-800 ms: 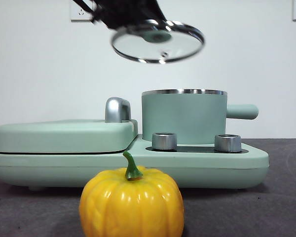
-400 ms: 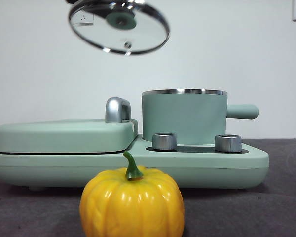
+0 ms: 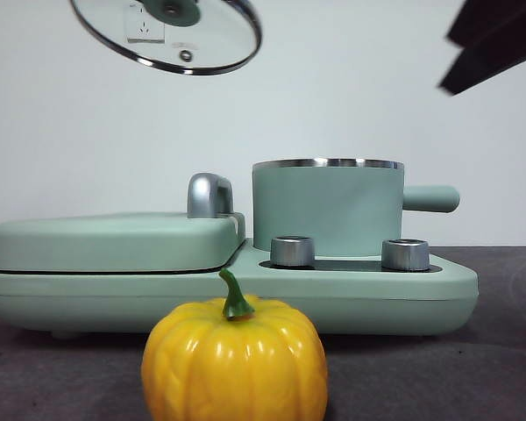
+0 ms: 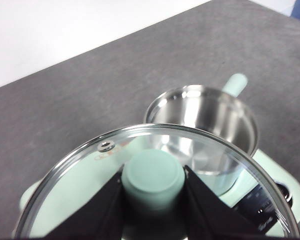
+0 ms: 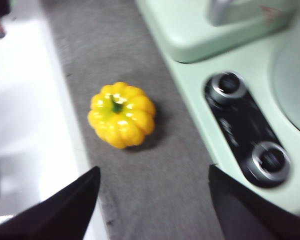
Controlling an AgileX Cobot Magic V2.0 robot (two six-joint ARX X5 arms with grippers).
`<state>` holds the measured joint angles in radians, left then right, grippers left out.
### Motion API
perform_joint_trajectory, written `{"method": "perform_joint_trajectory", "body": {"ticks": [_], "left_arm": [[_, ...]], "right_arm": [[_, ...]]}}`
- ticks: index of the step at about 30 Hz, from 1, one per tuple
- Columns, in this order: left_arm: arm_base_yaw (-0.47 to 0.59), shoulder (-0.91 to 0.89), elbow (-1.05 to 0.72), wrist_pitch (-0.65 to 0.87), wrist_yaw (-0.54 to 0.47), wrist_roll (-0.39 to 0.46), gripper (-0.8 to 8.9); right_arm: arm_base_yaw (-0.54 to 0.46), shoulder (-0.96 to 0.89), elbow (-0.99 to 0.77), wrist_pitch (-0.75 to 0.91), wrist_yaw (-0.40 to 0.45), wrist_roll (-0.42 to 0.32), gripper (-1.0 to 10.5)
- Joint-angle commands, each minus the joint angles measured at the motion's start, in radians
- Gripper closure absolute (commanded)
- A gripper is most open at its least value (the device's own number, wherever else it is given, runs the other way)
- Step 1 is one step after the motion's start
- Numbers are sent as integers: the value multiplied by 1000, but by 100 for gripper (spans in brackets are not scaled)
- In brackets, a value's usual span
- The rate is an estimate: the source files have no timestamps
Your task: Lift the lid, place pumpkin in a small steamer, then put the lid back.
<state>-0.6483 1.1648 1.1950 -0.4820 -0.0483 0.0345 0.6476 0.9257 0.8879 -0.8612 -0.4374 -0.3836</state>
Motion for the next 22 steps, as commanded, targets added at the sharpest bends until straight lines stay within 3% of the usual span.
{"method": "perform_joint_trajectory", "body": {"ticks": [1, 10, 22], "left_arm": [[8, -13, 25, -11, -9, 10, 803], [42, -71, 25, -73, -50, 9, 804], [72, -93, 25, -72, -50, 6, 804]], "right_arm": [[69, 49, 17, 53, 11, -51, 510], [242, 208, 17, 175, 103, -49, 509], [357, 420, 17, 318, 118, -47, 488]]}}
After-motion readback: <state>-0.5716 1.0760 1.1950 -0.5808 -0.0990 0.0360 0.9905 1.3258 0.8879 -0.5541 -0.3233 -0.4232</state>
